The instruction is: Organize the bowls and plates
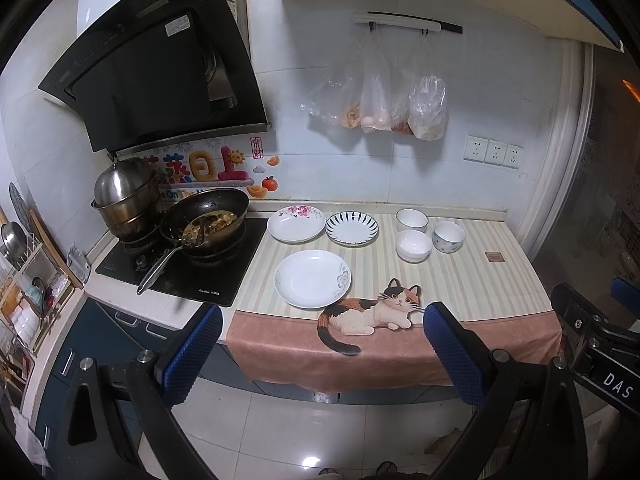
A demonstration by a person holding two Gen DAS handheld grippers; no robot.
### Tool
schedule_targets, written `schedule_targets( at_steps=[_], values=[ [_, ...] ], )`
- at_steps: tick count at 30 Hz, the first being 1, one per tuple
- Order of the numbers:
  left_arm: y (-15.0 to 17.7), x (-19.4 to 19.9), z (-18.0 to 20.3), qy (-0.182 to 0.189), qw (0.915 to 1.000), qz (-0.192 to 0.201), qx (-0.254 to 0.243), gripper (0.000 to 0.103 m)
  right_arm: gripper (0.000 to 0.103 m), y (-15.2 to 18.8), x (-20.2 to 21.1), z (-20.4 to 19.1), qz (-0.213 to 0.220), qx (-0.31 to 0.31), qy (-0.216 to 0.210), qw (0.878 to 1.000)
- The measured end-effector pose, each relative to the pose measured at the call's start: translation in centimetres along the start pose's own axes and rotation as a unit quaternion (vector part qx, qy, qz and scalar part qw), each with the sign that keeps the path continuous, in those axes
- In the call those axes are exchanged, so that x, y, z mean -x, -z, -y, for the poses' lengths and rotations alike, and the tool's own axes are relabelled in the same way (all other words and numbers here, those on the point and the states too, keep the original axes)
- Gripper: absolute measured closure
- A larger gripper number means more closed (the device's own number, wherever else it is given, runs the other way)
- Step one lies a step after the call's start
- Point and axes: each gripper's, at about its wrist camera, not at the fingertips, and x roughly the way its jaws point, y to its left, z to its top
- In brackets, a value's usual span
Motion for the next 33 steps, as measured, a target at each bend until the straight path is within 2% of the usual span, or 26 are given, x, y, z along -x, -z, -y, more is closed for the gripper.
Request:
schedule_targets(
  at_steps=[25, 29, 31, 33],
  values=[
    [-0.2, -0.4, 0.5, 0.004, 1.0000, 0.006, -0.005, 0.000, 0.000, -0.1, 0.1, 0.6, 0.001, -0.006, 0.000, 1.000],
    [-1.1, -2.4, -1.0, -0.012, 0.9998, 0.013, -0.004, 0.000, 0.000, 0.1, -0.8, -0.3, 0.004, -0.017, -0.017, 1.000],
    [-1.5, -4.2, -2.2, -0.024, 0.9997, 0.011, -0.001, 0.000, 0.000, 0.0, -2.5, -0.8, 0.012, -0.023, -0.036, 0.999],
    [-1.6, -6.3, -3.5, -0.032, 0.9995, 0.008, 0.003, 0.000, 0.000, -0.1, -5.0, -1.9, 0.000, -0.019, -0.040, 0.999]
  ],
)
